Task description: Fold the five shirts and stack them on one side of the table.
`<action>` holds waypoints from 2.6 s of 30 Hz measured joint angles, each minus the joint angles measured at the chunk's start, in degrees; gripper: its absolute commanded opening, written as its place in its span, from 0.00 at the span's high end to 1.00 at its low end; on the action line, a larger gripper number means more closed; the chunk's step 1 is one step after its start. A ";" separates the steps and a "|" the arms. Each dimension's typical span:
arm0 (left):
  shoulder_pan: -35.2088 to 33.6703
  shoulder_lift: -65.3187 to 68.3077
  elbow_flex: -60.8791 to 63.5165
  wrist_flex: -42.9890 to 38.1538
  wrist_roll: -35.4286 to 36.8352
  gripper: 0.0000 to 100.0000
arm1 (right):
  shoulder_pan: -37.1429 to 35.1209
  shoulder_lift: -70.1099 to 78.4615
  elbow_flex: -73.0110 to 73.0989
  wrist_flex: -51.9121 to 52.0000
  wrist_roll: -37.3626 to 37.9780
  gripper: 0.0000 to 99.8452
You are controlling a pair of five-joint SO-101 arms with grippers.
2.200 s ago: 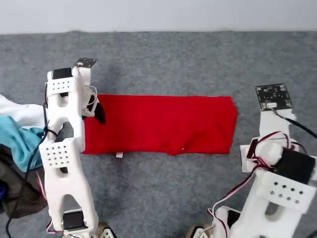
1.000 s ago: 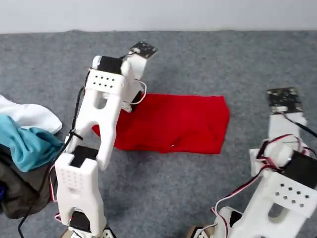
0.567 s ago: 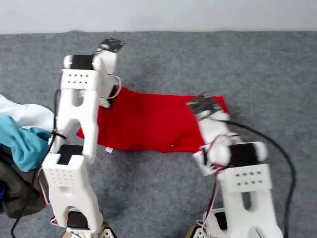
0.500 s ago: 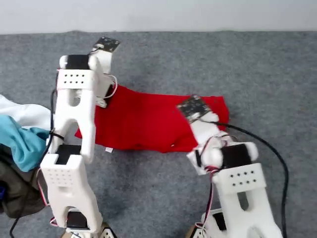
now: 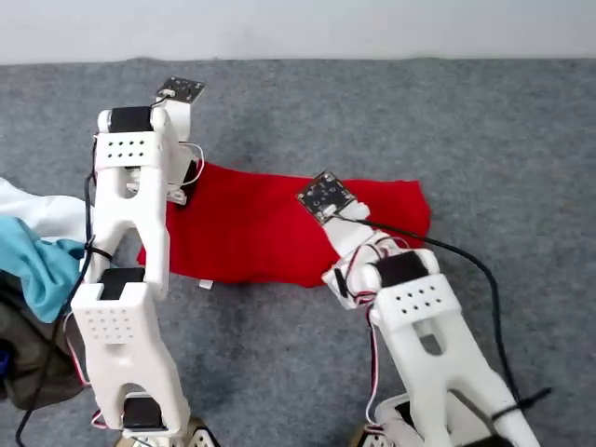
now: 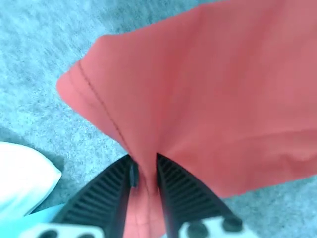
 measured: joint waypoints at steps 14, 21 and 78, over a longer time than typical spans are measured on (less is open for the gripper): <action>-0.35 0.18 0.00 0.00 0.00 0.99 | -3.78 17.41 -8.09 -7.82 0.00 0.99; -0.35 0.18 0.00 0.00 0.00 0.99 | -3.78 34.37 -20.40 -7.82 0.00 0.99; 9.32 -11.16 1.85 1.41 0.26 0.99 | 7.21 22.33 -40.09 23.56 0.00 0.99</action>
